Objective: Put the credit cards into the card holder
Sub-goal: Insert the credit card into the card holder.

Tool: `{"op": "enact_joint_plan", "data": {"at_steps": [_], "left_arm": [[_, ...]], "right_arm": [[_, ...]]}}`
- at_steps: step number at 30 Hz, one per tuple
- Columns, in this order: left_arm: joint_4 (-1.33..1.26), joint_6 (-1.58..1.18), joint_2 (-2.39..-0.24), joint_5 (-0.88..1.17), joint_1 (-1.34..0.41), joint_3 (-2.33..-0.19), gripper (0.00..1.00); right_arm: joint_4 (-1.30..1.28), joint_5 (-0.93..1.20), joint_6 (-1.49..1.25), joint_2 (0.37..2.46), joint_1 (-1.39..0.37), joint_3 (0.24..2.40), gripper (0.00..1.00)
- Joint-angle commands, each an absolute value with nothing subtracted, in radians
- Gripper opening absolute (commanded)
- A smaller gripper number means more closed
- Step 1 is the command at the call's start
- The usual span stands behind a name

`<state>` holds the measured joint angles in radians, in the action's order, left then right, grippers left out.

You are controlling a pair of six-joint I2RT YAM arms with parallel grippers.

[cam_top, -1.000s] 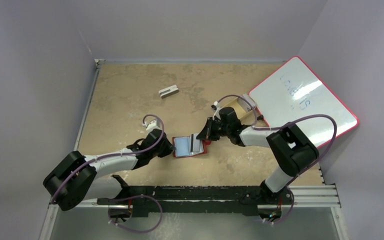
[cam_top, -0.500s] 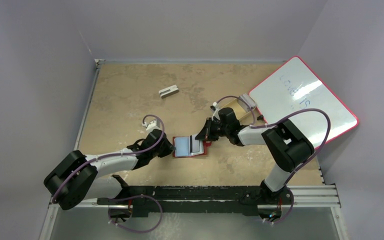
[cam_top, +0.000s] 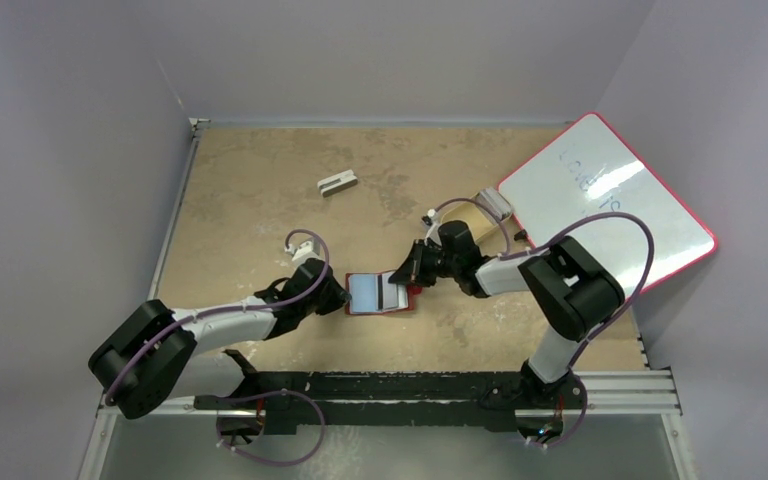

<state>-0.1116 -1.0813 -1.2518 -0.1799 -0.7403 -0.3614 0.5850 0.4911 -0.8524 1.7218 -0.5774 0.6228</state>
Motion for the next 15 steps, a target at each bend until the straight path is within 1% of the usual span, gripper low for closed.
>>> {"op": "enact_joint_plan", "data": {"at_steps": [1,9,15], "left_arm": [[-0.138,-1.087,-1.265,-0.192,-0.742,-0.344,0.0],[-0.15,-1.096,-1.266,-0.185,-0.742,-0.341,0.0],[-0.148,-1.103,-1.253,-0.175,-0.741,-0.342,0.0]], "right_arm": [[0.654,0.512,-0.894,1.726,-0.589,0.59,0.0],[0.79,0.525,-0.949,1.774,-0.591,0.553,0.0],[0.777,0.462,-0.938,1.739,-0.591,0.557,0.0]]}}
